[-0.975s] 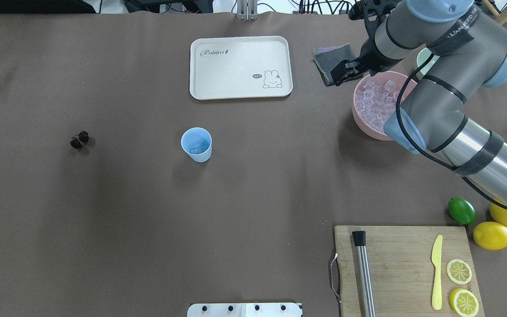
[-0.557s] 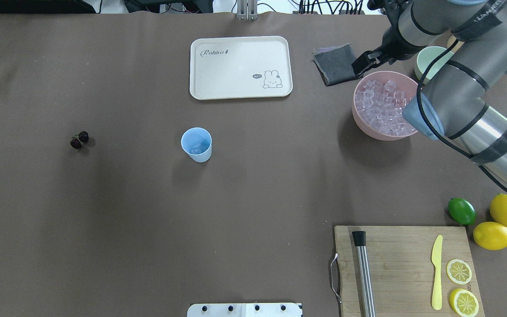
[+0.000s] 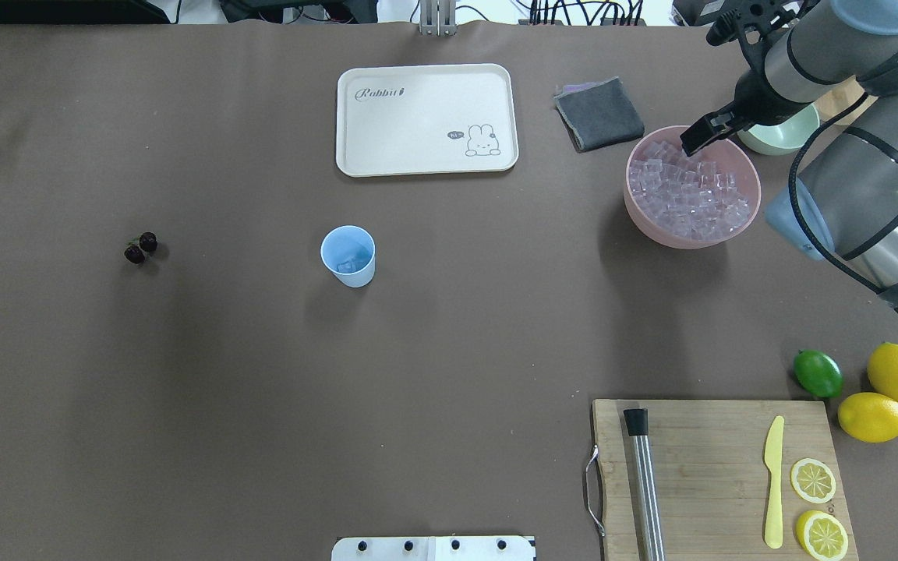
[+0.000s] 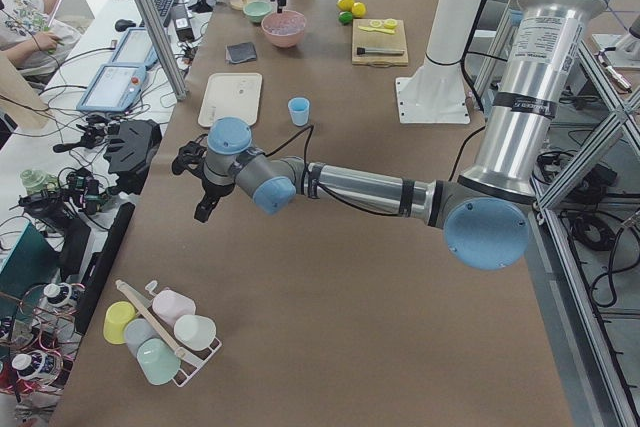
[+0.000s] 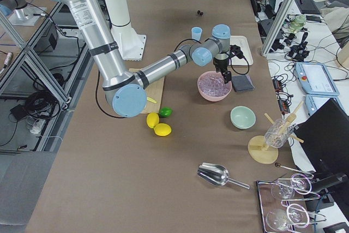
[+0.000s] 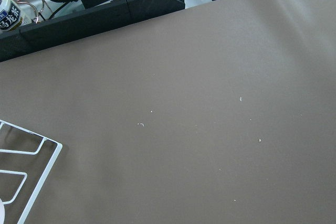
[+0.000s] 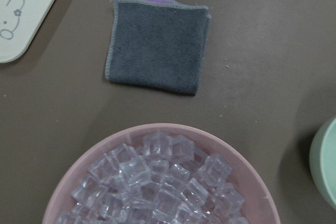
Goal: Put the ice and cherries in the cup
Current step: 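Lower the right gripper into the bowl and grasp a third ice cube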
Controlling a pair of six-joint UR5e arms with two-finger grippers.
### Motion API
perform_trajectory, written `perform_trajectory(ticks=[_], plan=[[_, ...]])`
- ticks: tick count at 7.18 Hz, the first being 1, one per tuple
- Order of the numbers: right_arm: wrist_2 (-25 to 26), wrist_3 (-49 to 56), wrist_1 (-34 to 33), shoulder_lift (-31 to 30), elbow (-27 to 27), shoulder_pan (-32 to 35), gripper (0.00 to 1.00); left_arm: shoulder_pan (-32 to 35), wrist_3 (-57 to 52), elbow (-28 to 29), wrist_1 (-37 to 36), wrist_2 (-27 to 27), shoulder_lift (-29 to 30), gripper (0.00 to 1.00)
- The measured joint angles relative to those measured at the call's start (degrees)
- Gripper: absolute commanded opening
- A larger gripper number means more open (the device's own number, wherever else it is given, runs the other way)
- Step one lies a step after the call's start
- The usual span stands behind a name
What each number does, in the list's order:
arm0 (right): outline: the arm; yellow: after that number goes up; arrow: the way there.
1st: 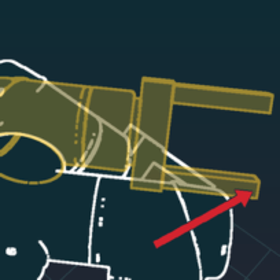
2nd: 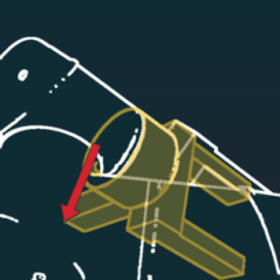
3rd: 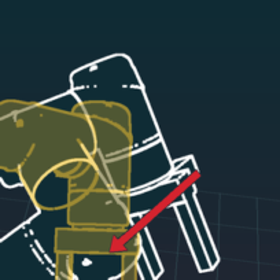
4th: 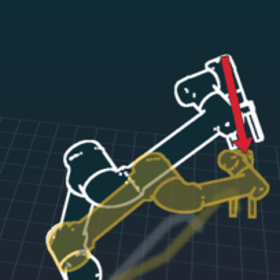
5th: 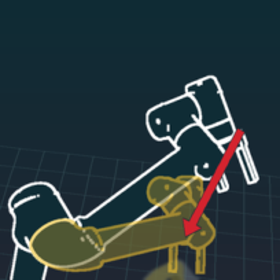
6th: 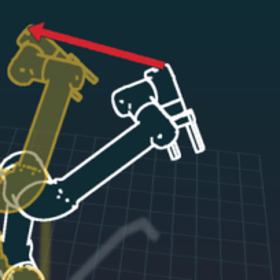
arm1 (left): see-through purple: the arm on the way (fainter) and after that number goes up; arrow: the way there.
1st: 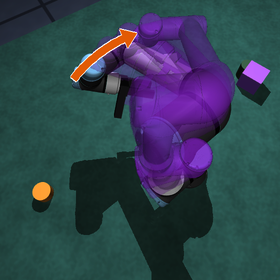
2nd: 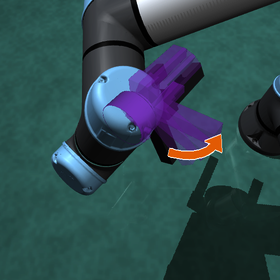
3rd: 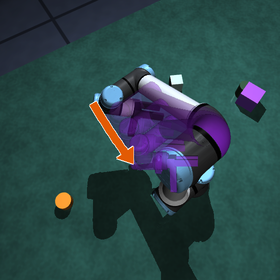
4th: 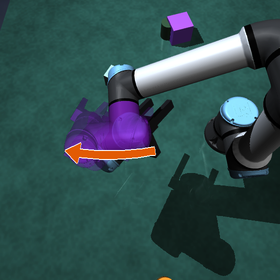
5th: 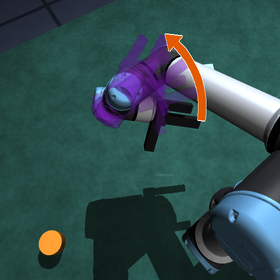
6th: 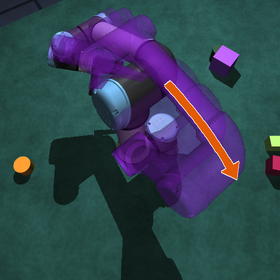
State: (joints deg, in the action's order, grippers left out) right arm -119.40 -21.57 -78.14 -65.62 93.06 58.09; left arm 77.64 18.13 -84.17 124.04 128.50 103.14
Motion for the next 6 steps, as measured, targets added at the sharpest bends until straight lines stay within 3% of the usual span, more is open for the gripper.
perform_trajectory(ticks=[2,4,6], plan=[[-0.3,0.65,2.49,1.65,-3.37,-2.29,0.95,-0.09,-0.1,0.34,-0.02,-0.19,-0.13,0.98],[-0.66,1.64,9.01,3.61,-10.45,-3.59,0.94,-0.12,-0.27,0.59,-0.03,-0.36,0.13,0.98],[-1.65,3.68,12.1,3.79,-12.64,-3.82,0.93,-0.12,-0.51,1.58,-0.03,-0.62,0.68,0.98]])
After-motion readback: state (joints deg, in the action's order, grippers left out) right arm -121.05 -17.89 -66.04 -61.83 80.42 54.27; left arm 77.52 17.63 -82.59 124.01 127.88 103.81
